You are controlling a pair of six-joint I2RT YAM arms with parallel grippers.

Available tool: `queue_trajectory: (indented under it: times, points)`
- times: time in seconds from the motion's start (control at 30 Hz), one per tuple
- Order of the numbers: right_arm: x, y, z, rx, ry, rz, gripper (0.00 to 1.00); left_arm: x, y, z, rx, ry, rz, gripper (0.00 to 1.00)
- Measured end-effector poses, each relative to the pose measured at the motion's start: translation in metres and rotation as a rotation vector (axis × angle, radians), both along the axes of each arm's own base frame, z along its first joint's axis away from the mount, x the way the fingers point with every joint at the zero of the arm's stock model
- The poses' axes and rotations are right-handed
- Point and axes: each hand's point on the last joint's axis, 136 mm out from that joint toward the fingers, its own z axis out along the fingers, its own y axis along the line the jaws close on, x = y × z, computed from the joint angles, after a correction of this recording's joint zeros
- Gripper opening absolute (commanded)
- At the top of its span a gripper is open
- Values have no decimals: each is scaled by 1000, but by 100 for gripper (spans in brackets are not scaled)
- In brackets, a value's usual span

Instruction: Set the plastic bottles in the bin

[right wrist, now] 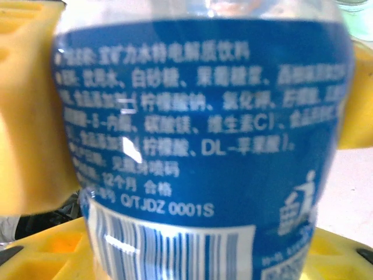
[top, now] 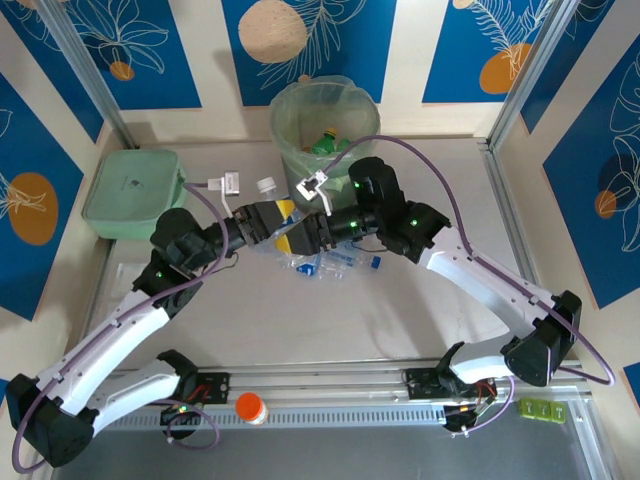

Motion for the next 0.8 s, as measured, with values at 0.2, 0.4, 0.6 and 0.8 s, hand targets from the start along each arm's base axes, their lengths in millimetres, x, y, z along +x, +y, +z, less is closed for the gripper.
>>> queue_trajectory:
  times: [0.2, 0.4, 0.6, 0.8]
  points:
    - [1, -10, 2, 14, 3, -20, 50, 1, 1, 6, 59, -38, 16, 99]
    - [40, -44, 13, 28, -27, -178, 49, -5, 48, 24, 205, -170, 257, 99]
    - [98, -81, 26, 5, -36, -377, 47, -10, 92, 29, 366, -280, 457, 98]
    - [173, -93, 64, 0, -87, -530, 47, 13, 95, -38, 641, -195, 477, 96]
